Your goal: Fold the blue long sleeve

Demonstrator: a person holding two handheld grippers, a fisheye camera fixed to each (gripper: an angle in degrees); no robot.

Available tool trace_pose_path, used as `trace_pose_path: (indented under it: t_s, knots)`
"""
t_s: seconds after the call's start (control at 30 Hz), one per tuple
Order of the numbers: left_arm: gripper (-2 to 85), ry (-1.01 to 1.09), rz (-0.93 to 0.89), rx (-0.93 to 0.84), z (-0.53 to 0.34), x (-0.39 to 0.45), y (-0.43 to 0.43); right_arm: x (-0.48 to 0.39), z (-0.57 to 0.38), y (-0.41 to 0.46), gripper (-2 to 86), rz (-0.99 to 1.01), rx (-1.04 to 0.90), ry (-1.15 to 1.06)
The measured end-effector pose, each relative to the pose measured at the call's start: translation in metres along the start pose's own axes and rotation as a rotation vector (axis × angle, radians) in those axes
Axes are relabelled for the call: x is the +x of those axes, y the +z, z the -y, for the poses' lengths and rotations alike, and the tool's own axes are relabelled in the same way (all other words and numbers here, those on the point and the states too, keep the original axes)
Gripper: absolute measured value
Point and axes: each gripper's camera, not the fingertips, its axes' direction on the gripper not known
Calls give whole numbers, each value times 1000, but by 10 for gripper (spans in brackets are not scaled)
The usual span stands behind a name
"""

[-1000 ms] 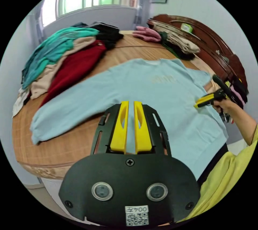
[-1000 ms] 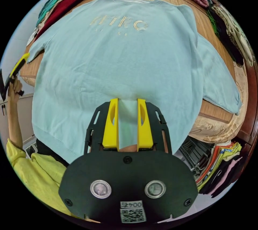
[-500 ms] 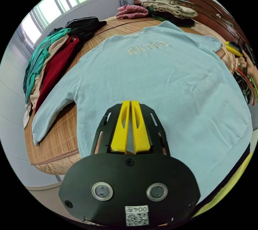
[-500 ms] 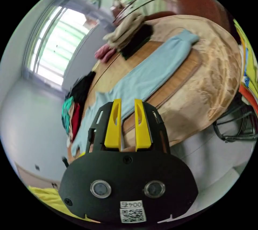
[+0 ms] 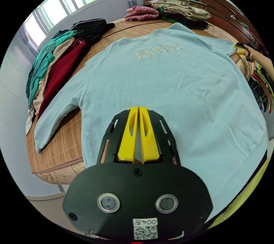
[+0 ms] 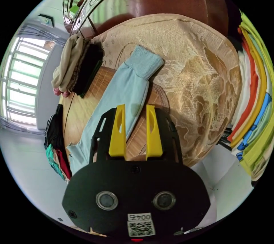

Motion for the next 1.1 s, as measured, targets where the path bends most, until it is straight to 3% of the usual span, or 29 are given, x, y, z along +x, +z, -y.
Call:
trace_pose_path:
  t_s: [0.2, 0.37, 0.43, 0.47, 0.53, 0.63, 0.73, 1.0, 1.1]
  knots:
    - [8, 9, 25, -1, 2, 10, -6, -25, 7, -4, 29, -155, 56, -98]
    - [8, 11, 24, 3, 3, 15, -9, -3, -10, -5, 57, -200, 71, -5]
    - [7, 15, 30, 3, 3, 17, -10, -8, -28, -22, 55, -257, 183, 8]
    - [7, 15, 31, 2, 3, 17, -11, -15, -36, -29, 52, -265, 242, -21]
    - [6, 14, 29, 4, 3, 18, -12, -70, -66, -35, 48, -253, 391, -283]
    - [6, 12, 26, 4, 3, 19, -14, -159, -89, 18, 79, -136, 179, -673]
    - [5, 13, 29, 4, 3, 20, -15, -233, -112, 83, 89, -160, 16, -868]
    - [5, 5, 20, 7, 1, 20, -19, -339, -153, 215, 107, -505, -193, -1215]
    - [5, 4, 16, 9, 1, 20, -19, -351, -159, 247, 111, -532, -300, -1250]
